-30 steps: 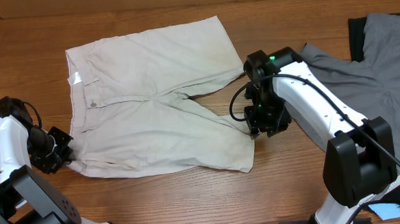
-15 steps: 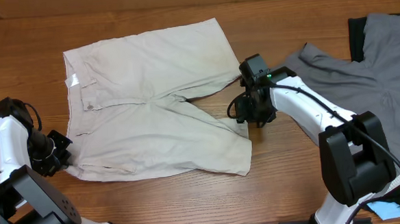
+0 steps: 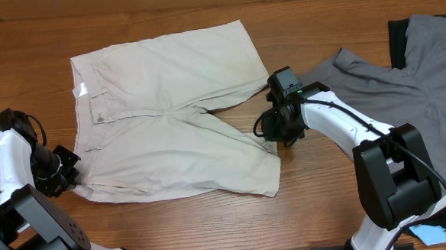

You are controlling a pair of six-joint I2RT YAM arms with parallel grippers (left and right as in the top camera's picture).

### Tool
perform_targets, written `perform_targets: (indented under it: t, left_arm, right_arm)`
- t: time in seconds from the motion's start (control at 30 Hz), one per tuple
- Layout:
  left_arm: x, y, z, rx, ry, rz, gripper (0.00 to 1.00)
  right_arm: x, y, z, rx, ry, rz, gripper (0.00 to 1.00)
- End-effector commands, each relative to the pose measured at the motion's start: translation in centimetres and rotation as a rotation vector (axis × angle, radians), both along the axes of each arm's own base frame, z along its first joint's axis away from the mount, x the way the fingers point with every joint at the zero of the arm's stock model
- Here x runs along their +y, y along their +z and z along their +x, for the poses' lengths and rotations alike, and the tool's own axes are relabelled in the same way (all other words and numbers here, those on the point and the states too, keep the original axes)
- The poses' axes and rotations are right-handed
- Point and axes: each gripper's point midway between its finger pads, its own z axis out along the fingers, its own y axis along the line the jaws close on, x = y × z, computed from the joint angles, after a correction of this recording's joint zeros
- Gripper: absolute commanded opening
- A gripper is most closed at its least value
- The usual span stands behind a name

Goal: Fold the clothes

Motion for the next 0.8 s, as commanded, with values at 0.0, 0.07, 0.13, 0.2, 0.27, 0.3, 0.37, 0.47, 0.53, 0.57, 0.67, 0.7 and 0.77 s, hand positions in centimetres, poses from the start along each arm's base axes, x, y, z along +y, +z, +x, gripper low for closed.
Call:
perform_targets:
  t: [0.0,0.07,0.13,0.2,0.27,0.3,0.37,0.47,0.53,0.57,0.67,0.7,0.77]
  left_arm:
    - [0.9,0.5,-0.1,0.002,0.007,0.037,0.08]
    - [0.9,0.5,-0.1,0.002,0.007,0.037,0.08]
    - [1.4,0.5,-0.2,0.011,0.004,0.063,0.07]
    - [2.2,0.5,-0.5,0.032,0.019,0.111,0.07]
    - [2.5,0.5,-0.5,0.035,0.034,0.128,0.07]
    - [2.5,0.5,-0.5,0.033,0.034,0.129,0.07]
    - [2.5,0.5,-0.4,0.032,0.033,0.129,0.07]
    - [2.4,0.5,-0.5,0.035,0.032,0.125,0.07]
    - [2.2,0.5,-0.8,0.046,0.032,0.115,0.08]
    - [2.1,0.6,-0.9,0.05,0.031,0.112,0.08]
    - [1.9,0.6,-0.8,0.046,0.033,0.103,0.1]
    - [1.8,0.5,-0.7,0.04,0.035,0.096,0.1]
    - [1.8,0.5,-0.6,0.034,0.035,0.095,0.11]
  right_arm:
    - [0.0,0.0,0.1,-0.007,-0.001,0.01,0.04]
    - [-0.6,0.3,1.3,-0.04,-0.028,-0.008,0.04]
    - [-2.7,1.4,3.7,-0.092,-0.123,-0.054,0.04]
    - [-4.8,2.5,5.9,-0.137,-0.204,-0.067,0.04]
    - [-6.1,3.2,7.2,-0.165,-0.247,-0.054,0.04]
    - [-6.8,3.4,7.7,-0.174,-0.265,-0.053,0.04]
    - [-7.9,3.6,8.1,-0.177,-0.295,-0.04,0.1]
    - [-7.9,3.5,7.8,-0.157,-0.288,-0.011,0.39]
    - [-7.6,3.4,7.3,-0.137,-0.262,-0.005,0.43]
    - [-7.6,3.4,7.0,-0.125,-0.261,-0.007,0.43]
    - [-6.7,3.1,4.3,-0.003,-0.247,0.041,0.44]
    - [-6.2,3.2,2.8,0.066,-0.242,0.067,0.44]
    - [-5.2,3.4,0.1,0.174,-0.196,0.114,0.44]
